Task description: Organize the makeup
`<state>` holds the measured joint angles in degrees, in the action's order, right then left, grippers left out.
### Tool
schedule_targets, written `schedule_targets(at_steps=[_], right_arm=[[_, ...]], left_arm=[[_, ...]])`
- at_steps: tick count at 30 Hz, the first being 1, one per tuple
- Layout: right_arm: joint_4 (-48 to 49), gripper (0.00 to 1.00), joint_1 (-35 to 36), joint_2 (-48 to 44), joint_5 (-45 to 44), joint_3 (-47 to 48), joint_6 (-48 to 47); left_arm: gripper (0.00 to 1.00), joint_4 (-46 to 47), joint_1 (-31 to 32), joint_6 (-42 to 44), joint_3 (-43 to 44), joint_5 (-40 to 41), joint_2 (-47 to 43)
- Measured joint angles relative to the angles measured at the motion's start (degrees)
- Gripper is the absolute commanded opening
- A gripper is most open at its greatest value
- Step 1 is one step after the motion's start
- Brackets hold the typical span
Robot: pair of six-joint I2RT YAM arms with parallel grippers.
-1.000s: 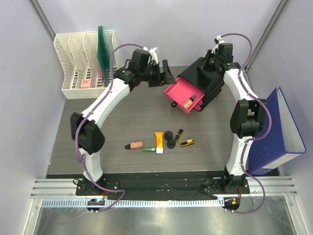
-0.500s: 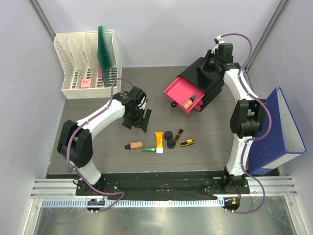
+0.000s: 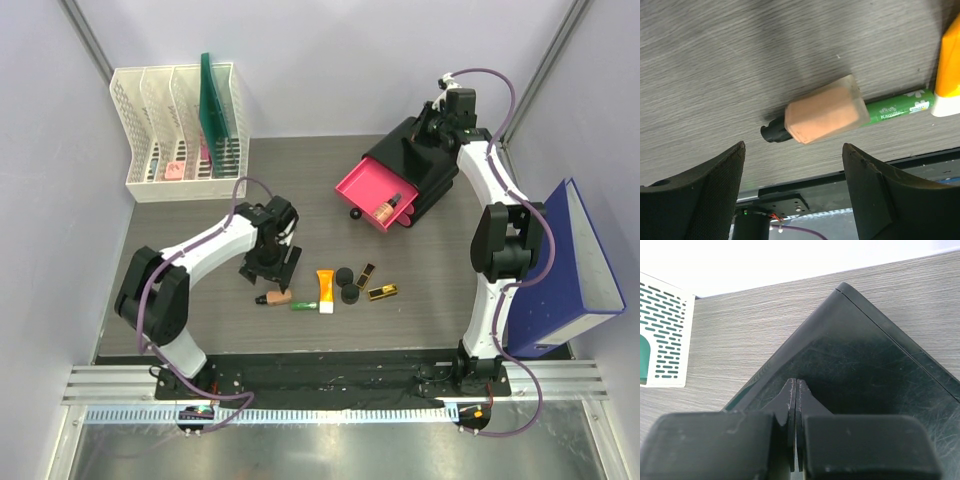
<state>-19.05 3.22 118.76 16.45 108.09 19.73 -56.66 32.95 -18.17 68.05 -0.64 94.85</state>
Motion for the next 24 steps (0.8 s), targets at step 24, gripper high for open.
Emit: schedule_targets(at_steps=[24], right_arm=[[0.5,0.01,-0.09,0.0,0.46,-0.33,0.2]], left_arm=[[0.54,5.22,6.32,14.23,-1.75,1.03,3.37]])
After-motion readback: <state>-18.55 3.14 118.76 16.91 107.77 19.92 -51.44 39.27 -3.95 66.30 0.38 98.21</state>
